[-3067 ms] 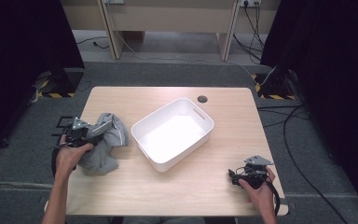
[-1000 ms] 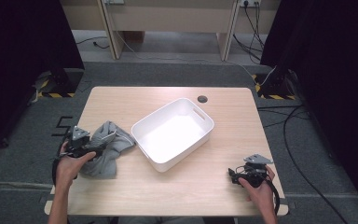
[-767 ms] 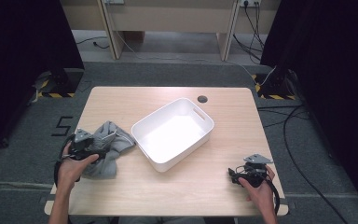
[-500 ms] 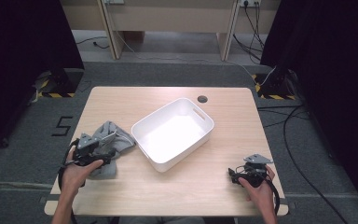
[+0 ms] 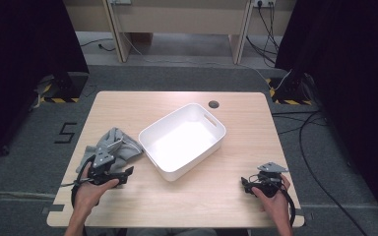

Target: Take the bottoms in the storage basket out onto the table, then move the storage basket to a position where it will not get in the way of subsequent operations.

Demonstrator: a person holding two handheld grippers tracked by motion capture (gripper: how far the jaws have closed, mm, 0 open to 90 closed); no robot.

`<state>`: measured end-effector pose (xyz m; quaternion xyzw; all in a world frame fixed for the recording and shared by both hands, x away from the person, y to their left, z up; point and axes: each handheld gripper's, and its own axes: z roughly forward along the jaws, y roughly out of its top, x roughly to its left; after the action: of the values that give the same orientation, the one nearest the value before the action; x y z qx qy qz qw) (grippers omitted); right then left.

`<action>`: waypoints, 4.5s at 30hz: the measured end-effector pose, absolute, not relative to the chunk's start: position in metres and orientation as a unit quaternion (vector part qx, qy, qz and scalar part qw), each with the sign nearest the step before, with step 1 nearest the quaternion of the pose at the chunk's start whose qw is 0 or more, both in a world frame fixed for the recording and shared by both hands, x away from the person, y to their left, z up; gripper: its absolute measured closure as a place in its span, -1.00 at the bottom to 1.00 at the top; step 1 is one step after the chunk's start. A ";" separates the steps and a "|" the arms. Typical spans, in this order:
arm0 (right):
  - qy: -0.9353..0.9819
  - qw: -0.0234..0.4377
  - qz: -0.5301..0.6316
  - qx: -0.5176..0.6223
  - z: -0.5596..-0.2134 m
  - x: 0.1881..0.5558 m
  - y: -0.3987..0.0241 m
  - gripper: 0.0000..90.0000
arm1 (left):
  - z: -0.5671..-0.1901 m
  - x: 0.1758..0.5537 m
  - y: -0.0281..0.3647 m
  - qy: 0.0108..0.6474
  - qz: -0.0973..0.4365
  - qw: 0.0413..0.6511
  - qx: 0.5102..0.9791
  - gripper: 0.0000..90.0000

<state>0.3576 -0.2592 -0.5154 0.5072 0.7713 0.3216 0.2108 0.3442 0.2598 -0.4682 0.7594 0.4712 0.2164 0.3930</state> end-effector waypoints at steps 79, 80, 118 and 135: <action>0.771 0.216 0.331 0.499 -0.514 0.359 -0.258 -0.56 | -0.484 0.383 0.149 0.398 0.188 0.425 0.791 -0.52; 0.771 0.219 0.332 0.498 -0.514 0.359 -0.258 -0.52 | -0.484 0.384 0.149 0.400 0.188 0.425 0.790 -0.51; 0.767 0.216 0.396 0.457 -0.474 0.448 -0.230 -0.50 | -0.488 0.422 0.144 0.438 0.185 0.423 0.771 -0.25; 0.769 0.198 0.412 0.446 -0.476 0.487 -0.198 -0.48 | -0.484 0.463 0.140 0.498 0.186 0.419 0.736 -0.18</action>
<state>0.4875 -0.1977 -0.4758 0.4465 0.7692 0.4123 0.1976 0.4630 0.1395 -0.4839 0.7364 0.4980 0.1857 0.4186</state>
